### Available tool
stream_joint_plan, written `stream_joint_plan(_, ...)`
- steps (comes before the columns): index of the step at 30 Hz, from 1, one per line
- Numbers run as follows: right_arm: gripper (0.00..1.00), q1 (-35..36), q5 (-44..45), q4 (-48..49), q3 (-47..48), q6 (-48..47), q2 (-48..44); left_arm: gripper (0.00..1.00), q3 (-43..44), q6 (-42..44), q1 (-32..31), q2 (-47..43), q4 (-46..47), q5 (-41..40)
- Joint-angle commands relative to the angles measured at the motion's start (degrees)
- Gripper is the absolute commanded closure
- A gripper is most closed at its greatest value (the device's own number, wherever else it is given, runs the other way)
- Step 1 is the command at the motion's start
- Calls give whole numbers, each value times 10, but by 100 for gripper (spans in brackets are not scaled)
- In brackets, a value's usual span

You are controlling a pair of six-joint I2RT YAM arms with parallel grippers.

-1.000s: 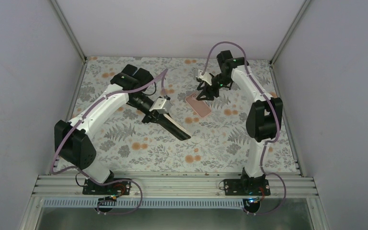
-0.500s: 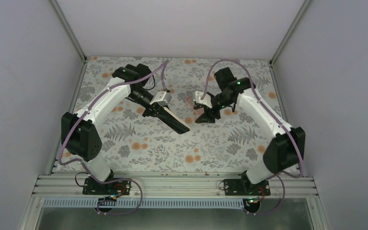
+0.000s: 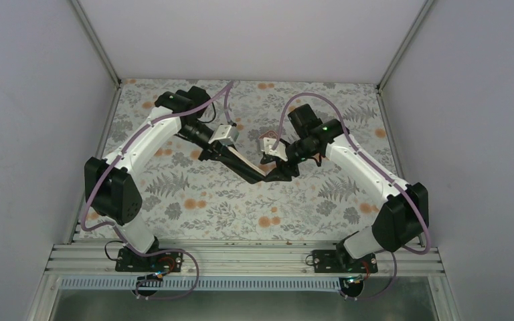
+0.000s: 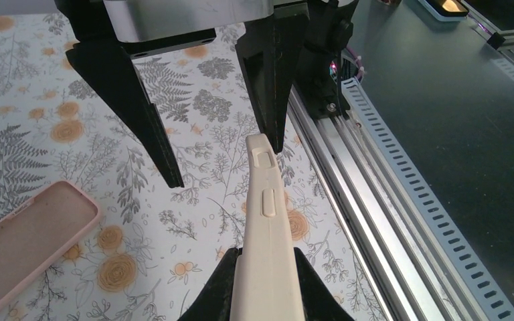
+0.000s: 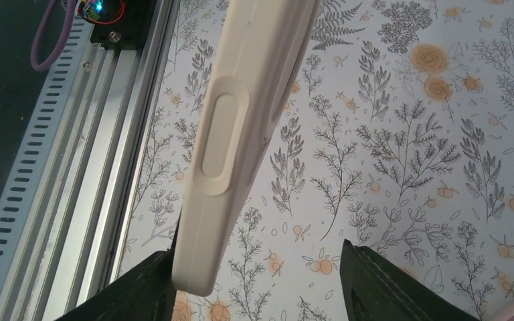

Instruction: Take the phone out of the phone case

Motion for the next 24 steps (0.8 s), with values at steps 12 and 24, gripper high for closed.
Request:
stream_joint_plan(12,42,-11,-18,-35,65,-14,18,98,1,12,0,-19,-5,29)
stream_joint_plan(24,47,-22,-11,-47,72,-26,32,98,11,6,0,-17,-4,32)
